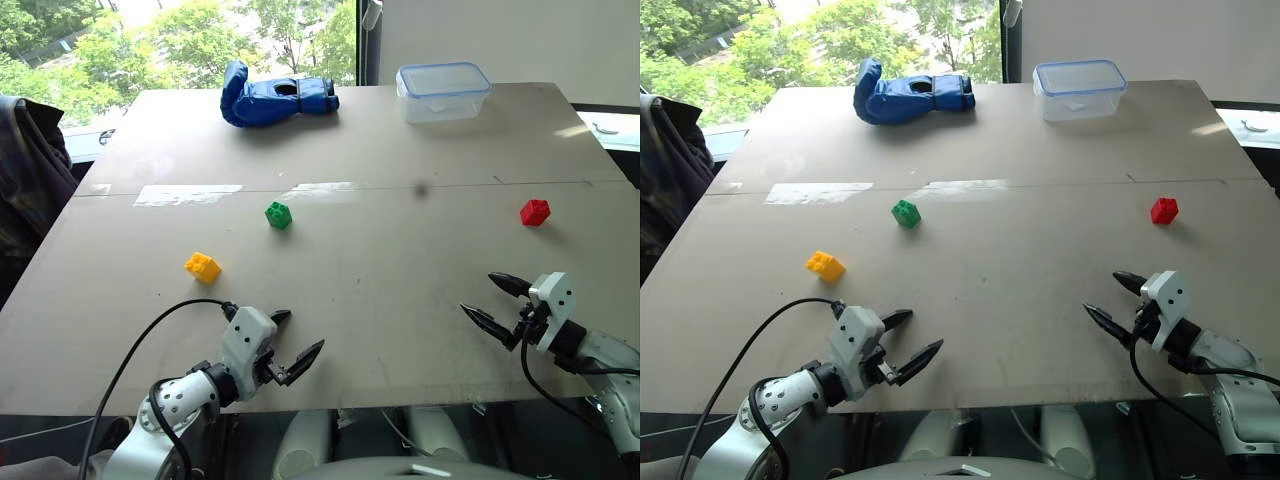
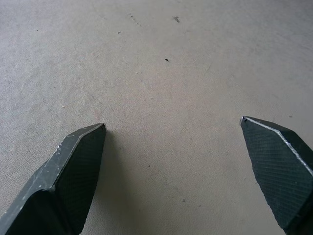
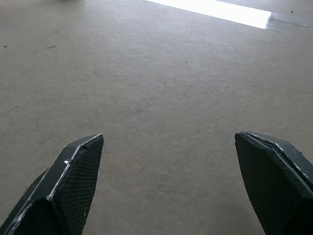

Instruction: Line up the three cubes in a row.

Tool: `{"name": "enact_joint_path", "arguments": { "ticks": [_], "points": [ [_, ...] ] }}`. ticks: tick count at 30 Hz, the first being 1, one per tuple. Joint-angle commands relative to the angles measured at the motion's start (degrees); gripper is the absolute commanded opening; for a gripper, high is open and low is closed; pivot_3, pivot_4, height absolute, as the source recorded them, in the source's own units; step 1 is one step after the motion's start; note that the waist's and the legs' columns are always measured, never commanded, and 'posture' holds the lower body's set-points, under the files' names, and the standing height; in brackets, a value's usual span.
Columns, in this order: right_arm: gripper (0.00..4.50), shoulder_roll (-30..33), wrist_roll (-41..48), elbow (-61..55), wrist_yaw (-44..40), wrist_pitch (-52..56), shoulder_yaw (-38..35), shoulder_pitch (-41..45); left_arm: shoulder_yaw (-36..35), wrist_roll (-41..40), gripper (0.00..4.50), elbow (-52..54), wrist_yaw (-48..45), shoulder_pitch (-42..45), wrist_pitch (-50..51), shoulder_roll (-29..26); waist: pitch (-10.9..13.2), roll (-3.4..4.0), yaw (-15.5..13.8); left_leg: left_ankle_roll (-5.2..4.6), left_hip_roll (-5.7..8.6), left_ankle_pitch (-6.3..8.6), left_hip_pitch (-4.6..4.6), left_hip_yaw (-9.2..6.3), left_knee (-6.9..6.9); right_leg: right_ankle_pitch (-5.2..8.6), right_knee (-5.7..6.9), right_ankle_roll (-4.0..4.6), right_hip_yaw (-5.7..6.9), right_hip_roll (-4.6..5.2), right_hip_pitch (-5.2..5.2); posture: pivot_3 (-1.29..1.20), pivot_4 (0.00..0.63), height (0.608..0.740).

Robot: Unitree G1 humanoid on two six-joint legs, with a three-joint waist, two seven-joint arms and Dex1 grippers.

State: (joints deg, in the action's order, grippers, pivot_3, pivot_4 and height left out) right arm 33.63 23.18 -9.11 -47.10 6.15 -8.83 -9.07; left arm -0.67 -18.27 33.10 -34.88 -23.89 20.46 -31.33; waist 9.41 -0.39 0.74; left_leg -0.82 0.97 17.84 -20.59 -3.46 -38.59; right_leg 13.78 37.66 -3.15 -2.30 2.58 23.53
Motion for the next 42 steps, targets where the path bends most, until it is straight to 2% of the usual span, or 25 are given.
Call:
{"name": "enact_joint_path", "arguments": {
  "ticks": [1, 16, 17, 23, 28, 34, 42],
  "points": [
    [4.41, 0.14, 0.94, 0.23, -1.13, -1.33, -1.60, 0.37, -0.21, -1.30, 4.50, 0.47, -1.35, -0.73, -0.85, 0.03, 0.00, 0.00, 0.00, 0.00, 0.00, 0.00, 0.00, 0.00, 0.00, 0.00, 0.00, 0.00, 0.00, 0.00, 0.00, 0.00, 0.150, 0.740],
    [4.41, -1.64, 0.88, 2.49, -0.60, -3.12, -1.97, 0.03, -1.20, -2.43, 4.50, -0.56, -3.59, 0.80, -3.25, 0.28, 0.01, -0.01, 0.01, 0.00, 0.00, 0.00, -0.01, -0.01, 0.00, 0.00, 0.00, 0.00, 0.00, 0.00, 0.00, 0.00, 0.150, 0.740],
    [4.41, -2.56, 1.48, 1.87, 1.77, -1.56, -2.73, 0.38, -1.19, -2.85, 4.50, 0.72, -4.78, 1.42, -3.89, -0.43, 0.01, -0.01, 0.01, 0.00, 0.00, 0.00, -0.01, 0.00, 0.00, 0.00, 0.00, 0.00, 0.00, 0.00, 0.00, 0.00, 0.150, 0.740],
    [4.41, -6.39, -2.73, 5.08, 19.40, 2.85, -8.41, 7.70, -2.63, -9.17, 4.50, 4.53, -8.38, 11.27, 2.12, -5.06, 0.00, 0.02, -0.02, 0.03, 0.01, -0.02, -0.02, -0.01, -0.15, -0.02, 0.11, 0.02, 0.00, -0.01, 0.01, 0.00, 0.150, 0.740],
    [4.41, -8.39, -3.51, 9.47, 28.62, 8.37, -10.19, 16.47, -1.45, -14.44, 4.50, 4.29, -11.79, 21.73, 8.88, -9.61, 0.05, 0.00, 0.17, 0.04, 0.04, -0.02, -0.03, -0.02, -0.14, -0.02, 0.17, 0.02, 0.01, -0.04, 0.03, 0.00, 0.150, 0.740],
    [4.41, -9.70, -3.72, 20.50, 31.76, 10.82, -10.32, 28.26, -0.78, -19.74, 4.50, 2.91, -13.03, 35.06, 17.07, -11.59, 0.04, 0.04, 0.29, 0.04, 0.10, -0.02, -0.10, -0.02, -0.14, -0.02, 0.16, 0.01, 0.01, -0.04, 0.08, 0.00, 0.150, 0.740],
    [4.41, -8.03, -6.69, 33.28, 35.00, 8.20, -10.82, 37.35, -2.70, -22.73, 4.50, 1.72, -13.84, 43.19, 21.47, -14.05, 0.07, 0.02, 0.45, 0.23, 0.15, -0.14, -0.15, -0.02, -0.11, -0.03, 0.13, 0.01, -0.01, -0.02, 0.11, 0.00, 0.150, 0.740]
  ]
}}
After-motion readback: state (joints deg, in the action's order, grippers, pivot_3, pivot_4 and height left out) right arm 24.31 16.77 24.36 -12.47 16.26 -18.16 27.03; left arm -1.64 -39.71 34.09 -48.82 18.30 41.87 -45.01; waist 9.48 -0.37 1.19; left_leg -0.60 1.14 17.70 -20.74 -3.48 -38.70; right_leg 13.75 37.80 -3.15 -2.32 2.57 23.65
